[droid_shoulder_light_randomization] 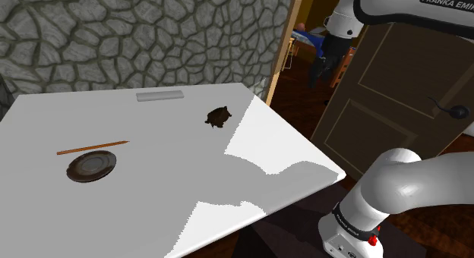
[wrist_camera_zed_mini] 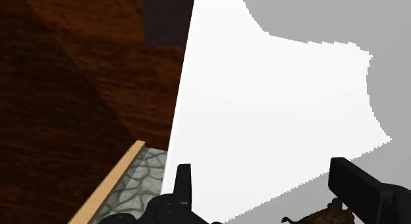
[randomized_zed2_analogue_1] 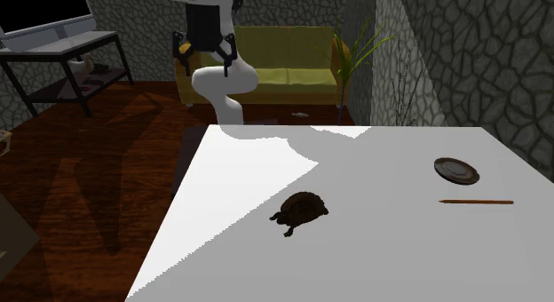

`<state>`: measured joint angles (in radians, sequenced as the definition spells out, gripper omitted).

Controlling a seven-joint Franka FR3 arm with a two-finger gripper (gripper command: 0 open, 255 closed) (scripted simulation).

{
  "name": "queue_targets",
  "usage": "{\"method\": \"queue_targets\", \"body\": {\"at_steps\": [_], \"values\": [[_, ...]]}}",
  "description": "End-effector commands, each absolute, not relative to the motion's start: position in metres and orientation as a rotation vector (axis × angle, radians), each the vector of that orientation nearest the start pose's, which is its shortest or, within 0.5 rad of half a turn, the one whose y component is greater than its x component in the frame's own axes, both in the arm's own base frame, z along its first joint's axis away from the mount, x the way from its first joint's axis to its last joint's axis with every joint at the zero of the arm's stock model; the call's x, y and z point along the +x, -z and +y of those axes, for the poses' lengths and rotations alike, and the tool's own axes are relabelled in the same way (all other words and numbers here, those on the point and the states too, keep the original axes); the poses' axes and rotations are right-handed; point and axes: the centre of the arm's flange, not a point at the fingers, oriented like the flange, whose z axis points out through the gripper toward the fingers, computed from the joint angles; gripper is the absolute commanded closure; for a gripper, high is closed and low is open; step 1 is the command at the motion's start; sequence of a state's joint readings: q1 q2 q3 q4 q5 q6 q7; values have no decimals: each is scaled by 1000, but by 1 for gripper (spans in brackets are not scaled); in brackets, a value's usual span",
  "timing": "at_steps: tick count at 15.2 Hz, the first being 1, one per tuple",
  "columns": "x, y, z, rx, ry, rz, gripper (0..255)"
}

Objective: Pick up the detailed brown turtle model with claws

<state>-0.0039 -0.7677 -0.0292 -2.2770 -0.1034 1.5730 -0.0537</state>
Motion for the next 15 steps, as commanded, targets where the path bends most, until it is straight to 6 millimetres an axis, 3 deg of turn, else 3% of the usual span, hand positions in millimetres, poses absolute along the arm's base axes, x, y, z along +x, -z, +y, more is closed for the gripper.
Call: {"method": "queue_targets", "body": {"at_steps": [1,8,15], "values": [[312,-623,-25,-3225,97,-40,0],[374,-576,23,-3139,21,373,0],[445,-530,57,-2999,-53,762,0]]}}
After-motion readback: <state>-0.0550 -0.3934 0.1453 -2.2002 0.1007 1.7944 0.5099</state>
